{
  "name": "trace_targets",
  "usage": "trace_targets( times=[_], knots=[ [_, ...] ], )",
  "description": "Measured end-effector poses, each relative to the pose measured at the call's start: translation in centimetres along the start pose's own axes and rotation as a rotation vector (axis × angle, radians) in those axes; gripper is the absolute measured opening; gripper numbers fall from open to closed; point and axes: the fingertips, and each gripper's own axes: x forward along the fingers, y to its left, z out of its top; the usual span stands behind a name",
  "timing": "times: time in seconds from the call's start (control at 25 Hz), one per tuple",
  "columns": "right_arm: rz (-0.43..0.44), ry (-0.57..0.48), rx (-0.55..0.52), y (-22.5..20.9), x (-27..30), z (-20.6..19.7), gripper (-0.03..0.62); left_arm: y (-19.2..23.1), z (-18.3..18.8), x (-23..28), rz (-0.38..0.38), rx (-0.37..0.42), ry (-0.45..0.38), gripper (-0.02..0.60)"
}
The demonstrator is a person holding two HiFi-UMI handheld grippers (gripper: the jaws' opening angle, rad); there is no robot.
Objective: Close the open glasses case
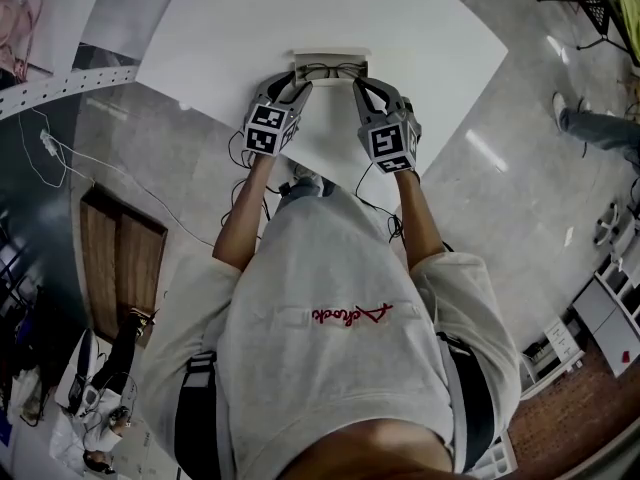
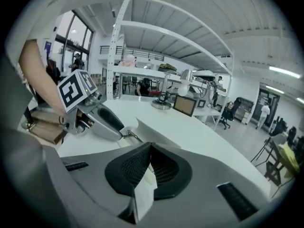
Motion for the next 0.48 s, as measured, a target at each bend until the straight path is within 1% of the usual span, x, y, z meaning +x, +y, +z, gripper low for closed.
trace_targets(
  times=[0.08,0.12,0.24,0.32,0.36,0.4,0.48],
  knots=[
    [-0.003,0.036,-0.123,-0.1,0.5,-0.2,0.026,0.0,0.0,0.0,0.000,-0.003,-0.001,0.189],
    [-0.007,0.059,-0.212,0.0,0.8,-0.4,0.026,0.0,0.0,0.0,0.001,-0.004,-0.001,0.189],
    [-0.015,0.129,-0.523,0.4,1.7,-1.0,0.026,0.2,-0.1,-0.1,0.004,-0.002,-0.003,0.189],
    [-0.005,0.171,-0.734,0.5,2.0,-1.4,0.026,0.3,-0.1,-0.1,0.007,-0.004,-0.004,0.189],
    [0.006,0.185,-0.817,0.7,2.1,-1.5,0.026,0.2,-0.1,-0.1,0.008,-0.006,-0.004,0.189],
    [0.016,0.187,-0.865,0.8,2.2,-1.5,0.026,0.2,-0.1,-0.1,0.009,-0.007,-0.005,0.189],
    [0.018,0.166,-0.876,0.9,2.5,-1.0,0.026,0.3,0.0,-0.1,0.010,-0.011,-0.007,0.189]
  ],
)
